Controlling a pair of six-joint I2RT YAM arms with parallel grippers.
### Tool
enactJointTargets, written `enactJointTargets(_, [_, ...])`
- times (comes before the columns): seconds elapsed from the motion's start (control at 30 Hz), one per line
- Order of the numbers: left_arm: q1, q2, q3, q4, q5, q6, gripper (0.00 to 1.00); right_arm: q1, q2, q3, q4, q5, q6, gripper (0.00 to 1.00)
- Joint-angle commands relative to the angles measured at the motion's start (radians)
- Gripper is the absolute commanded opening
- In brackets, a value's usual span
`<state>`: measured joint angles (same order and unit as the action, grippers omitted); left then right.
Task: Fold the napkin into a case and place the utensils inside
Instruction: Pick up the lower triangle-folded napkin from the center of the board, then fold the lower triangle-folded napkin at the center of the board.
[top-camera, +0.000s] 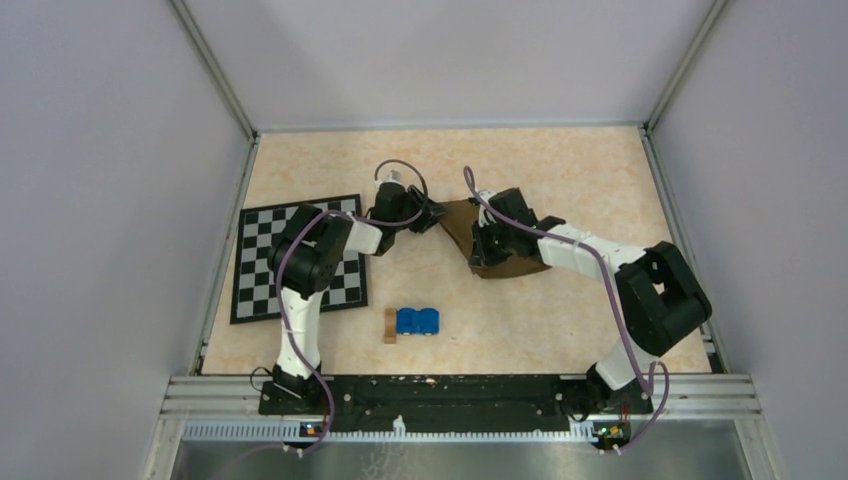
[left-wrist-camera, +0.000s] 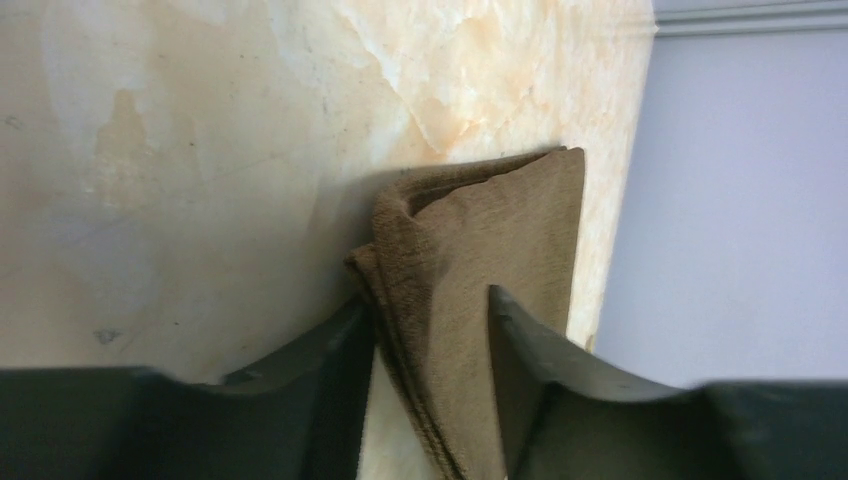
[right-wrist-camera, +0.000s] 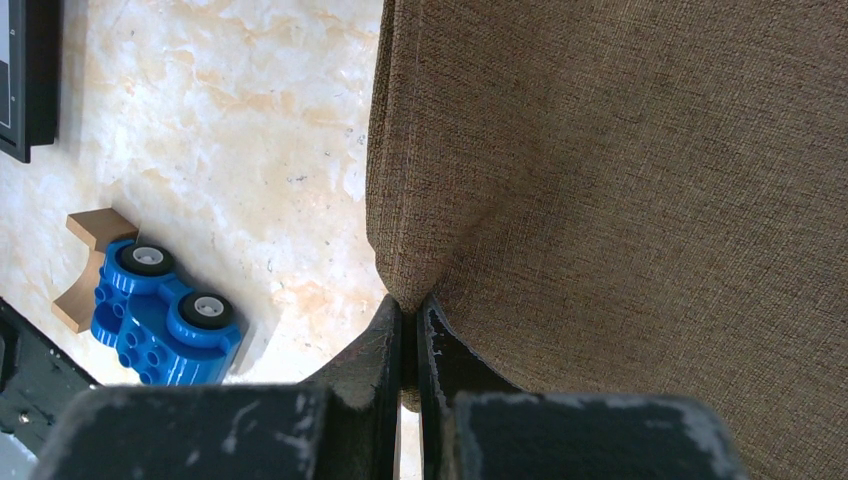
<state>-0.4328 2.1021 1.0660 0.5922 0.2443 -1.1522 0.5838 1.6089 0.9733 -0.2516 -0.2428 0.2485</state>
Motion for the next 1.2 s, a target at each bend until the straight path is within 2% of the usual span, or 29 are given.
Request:
enactJointTargets(0.0, [0.004, 0.040, -0.002, -0.014, -0.024, 0.076, 0.35, -0.009, -0.029, -0.018, 0.049, -0.035, 0.003, 0.00])
enactJointTargets(0.1, [0.017, 0.029, 0.017, -0.052, -0.028, 0.115, 0.25, -0.006, -0.024, -0.035, 0.068, -0.065, 0.001, 0.00])
enactJointTargets(0.17, [0.029, 0.004, 0.028, -0.113, -0.043, 0.149, 0.13, -0.002, -0.028, -0.052, 0.084, -0.073, 0.010, 0.00])
enactJointTargets(0.3, [0.062, -0.087, 0.009, -0.239, -0.085, 0.234, 0.06, 0.037, -0.023, -0.093, 0.161, -0.109, 0.056, 0.00])
enactJointTargets(0.33, [0.066, -0.117, 0.004, -0.278, -0.105, 0.255, 0.01, 0.053, -0.016, -0.101, 0.188, -0.123, 0.074, 0.00])
enactJointTargets(0.43, [0.068, -0.202, 0.013, -0.447, -0.201, 0.314, 0.00, 0.092, 0.004, -0.138, 0.312, -0.207, 0.165, 0.00])
enactJointTargets(0.57, [0.058, -0.261, 0.070, -0.717, -0.343, 0.302, 0.00, 0.099, 0.026, -0.217, 0.516, -0.320, 0.335, 0.00])
enactJointTargets(0.67, [0.009, -0.253, 0.164, -0.880, -0.487, 0.264, 0.00, 0.084, 0.037, -0.266, 0.594, -0.360, 0.439, 0.00])
enactJointTargets(0.77, [-0.071, -0.189, 0.334, -1.116, -0.675, 0.183, 0.00, 0.028, 0.060, -0.346, 0.722, -0.447, 0.555, 0.00])
enactJointTargets(0.83, [-0.112, -0.120, 0.453, -1.268, -0.752, 0.113, 0.00, -0.006, 0.066, -0.393, 0.789, -0.488, 0.592, 0.00])
enactJointTargets(1.17, [-0.223, 0.147, 0.876, -1.626, -0.843, -0.050, 0.00, -0.099, 0.050, -0.480, 0.768, -0.511, 0.563, 0.00])
